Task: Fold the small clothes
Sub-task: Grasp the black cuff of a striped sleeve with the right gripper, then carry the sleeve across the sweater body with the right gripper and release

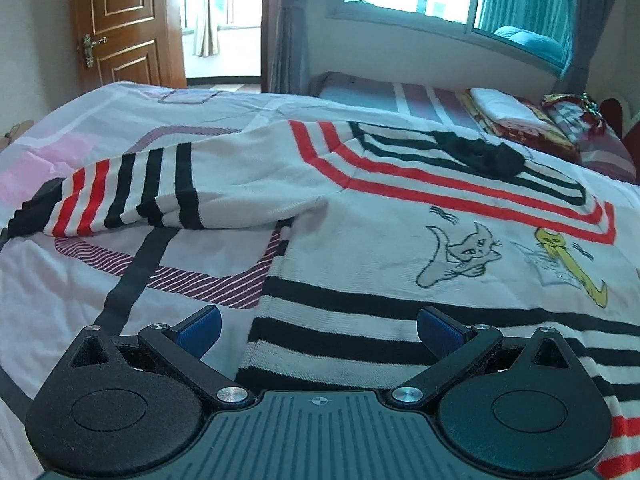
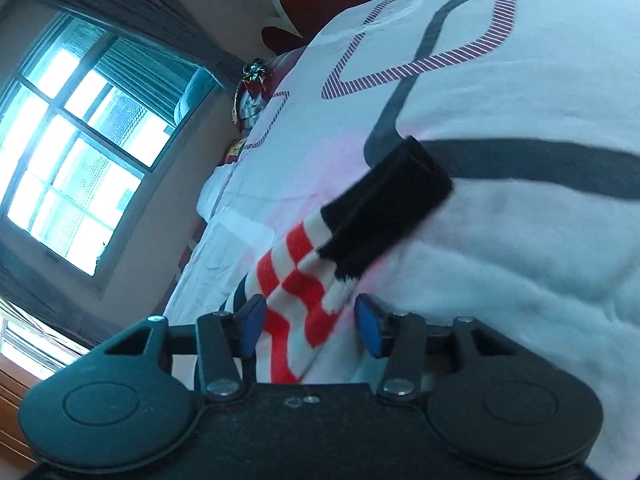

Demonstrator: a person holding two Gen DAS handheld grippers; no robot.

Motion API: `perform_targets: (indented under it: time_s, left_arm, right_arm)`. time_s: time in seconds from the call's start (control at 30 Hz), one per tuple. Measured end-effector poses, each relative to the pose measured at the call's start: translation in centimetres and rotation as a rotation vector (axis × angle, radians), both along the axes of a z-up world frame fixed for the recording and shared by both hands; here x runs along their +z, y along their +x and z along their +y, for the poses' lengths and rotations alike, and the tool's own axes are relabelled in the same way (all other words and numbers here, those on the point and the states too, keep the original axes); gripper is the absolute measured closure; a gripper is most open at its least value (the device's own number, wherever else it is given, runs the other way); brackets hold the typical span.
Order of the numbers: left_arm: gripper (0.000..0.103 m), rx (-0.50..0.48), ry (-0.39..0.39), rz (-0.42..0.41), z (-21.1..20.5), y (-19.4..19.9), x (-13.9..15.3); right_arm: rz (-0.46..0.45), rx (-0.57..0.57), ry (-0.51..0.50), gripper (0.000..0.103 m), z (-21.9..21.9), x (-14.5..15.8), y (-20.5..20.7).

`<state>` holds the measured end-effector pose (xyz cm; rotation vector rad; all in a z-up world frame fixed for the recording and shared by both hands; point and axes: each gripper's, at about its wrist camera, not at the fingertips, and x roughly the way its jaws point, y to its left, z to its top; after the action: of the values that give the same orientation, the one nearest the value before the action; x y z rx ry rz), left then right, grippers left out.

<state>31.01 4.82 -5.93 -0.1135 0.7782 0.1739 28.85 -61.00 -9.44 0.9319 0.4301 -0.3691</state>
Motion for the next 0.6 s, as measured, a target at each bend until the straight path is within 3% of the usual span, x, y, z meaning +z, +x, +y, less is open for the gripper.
perform_targets:
  time_s: [0.03, 0.07, 0.1, 0.13, 0.2, 0.33, 0.4, 0.47, 0.6]
  left_arm:
    - [0.0, 0.002, -0.006, 0.003, 0.0, 0.1, -0.1]
    - [0.0, 0.002, -0.011, 0.005, 0.1, 0.2, -0.1]
    - [0.0, 0.003, -0.015, 0.008, 0.1, 0.3, -0.2]
    - [0.0, 0.003, -0.016, 0.011, 0.2, 0.3, -0.2]
    - [0.0, 0.003, -0.015, 0.007, 0.3, 0.3, -0.2]
    - [0.0, 0.011, -0.019, -0.001, 1.2, 0.1, -0.1]
    - [0.0, 0.037, -0.019, 0.003, 2.0, -0.1, 0.0]
    - [0.0, 0.075, -0.027, 0.008, 3.0, -0.4, -0.1]
    - [0.0, 0.089, -0.114, 0.003, 5.2, -1.1, -0.3]
  right_arm:
    - [0.014, 0.004, -0.022, 0.057, -0.1, -0.1, 0.7]
    - [0.033, 0.007, -0.047, 0.065, -0.1, 0.0, 1.1]
    - [0.068, 0.005, -0.077, 0.085, -0.1, 0.0, 1.4]
    - [0.09, 0.003, -0.093, 0.093, -0.2, -0.1, 1.5]
    - [0.069, 0.011, -0.073, 0.095, -0.8, -0.3, 1.0]
    - [0.089, 0.038, -0.124, 0.096, -0.5, 0.3, 1.1]
    - [0.099, 0.065, -0.232, 0.096, 1.0, 1.7, 2.2]
    - [0.081, 0.132, -0.421, 0.096, 4.7, 4.1, 3.1]
    - [-0.021, 0.372, -0.663, 0.096, 14.3, 7.2, 5.0]
